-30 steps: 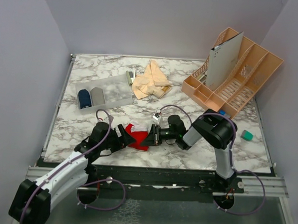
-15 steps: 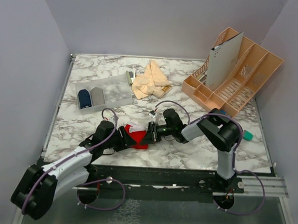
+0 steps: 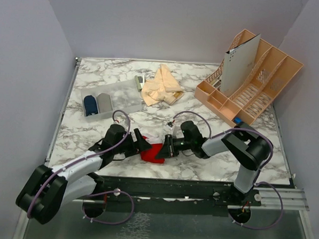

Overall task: Roll the underwear
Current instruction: Roll the underwear to the center of the board.

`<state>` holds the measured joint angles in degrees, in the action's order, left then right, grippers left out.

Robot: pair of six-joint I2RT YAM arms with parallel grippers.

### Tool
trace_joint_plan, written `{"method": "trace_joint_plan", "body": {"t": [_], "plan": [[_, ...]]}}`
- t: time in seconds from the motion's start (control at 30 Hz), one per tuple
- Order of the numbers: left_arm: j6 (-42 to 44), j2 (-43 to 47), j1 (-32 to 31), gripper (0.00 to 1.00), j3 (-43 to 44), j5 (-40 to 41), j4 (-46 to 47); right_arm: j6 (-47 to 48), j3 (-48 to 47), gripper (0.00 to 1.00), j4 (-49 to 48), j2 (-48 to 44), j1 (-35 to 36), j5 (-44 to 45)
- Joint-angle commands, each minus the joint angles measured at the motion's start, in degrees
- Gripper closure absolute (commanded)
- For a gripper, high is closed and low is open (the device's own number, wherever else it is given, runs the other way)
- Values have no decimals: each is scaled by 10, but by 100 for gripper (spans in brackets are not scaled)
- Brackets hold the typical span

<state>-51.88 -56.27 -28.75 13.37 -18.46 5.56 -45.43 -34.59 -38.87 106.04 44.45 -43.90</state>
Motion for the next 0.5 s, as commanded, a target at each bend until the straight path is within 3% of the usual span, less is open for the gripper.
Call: {"method": "trace_joint_plan", "body": {"t": [0.0,0.3,0.47], "plan": [[19,-71,-3,17,38,-52,102,10,35,99,83,-50,25,98],[47,-201,-7,32,128,-102,114,99,-29,99,209,-77,57,187],[39,-180,-7,34,118,-76,103,56,-27,99,186,-33,54,174]]}}
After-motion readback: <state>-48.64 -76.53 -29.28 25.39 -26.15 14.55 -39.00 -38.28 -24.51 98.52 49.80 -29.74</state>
